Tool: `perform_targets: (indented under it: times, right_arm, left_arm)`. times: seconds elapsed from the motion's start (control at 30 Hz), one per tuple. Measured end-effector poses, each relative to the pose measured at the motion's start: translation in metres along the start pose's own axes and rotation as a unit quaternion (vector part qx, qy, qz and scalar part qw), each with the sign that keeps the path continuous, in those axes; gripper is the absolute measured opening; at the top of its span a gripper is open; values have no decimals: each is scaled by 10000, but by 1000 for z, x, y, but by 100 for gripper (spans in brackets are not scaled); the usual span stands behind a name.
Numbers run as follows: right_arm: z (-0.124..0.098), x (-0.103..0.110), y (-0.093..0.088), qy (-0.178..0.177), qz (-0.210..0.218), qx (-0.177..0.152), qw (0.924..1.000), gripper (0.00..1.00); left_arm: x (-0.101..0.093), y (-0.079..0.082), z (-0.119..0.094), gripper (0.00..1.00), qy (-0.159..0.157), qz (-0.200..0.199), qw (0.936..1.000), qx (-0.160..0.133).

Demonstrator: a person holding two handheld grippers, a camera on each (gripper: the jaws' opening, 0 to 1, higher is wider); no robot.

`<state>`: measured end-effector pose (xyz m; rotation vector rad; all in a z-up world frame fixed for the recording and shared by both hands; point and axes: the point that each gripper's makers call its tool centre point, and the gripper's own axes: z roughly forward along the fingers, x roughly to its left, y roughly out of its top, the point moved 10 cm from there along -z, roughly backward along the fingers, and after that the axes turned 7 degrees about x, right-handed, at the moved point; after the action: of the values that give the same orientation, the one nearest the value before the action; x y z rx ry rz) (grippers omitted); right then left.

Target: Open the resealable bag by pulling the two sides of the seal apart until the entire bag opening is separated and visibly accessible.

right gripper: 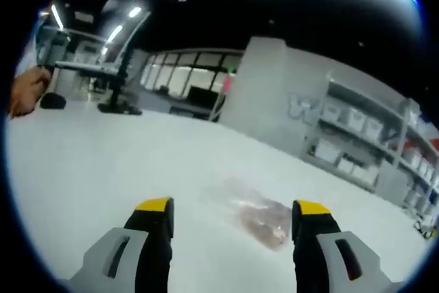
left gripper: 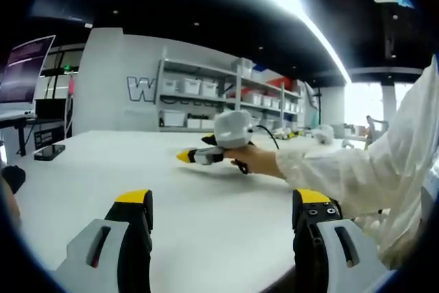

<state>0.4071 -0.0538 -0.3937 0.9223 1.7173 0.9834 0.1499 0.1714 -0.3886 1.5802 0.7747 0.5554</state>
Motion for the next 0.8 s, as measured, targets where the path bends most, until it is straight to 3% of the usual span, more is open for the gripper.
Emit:
perform_targets:
  times: [0.8]
  right_arm:
    - [13,12,-1,-119,141,-28,9998,67]
  left_arm:
    - [2,-3,0,81,-1,-18,10000,22]
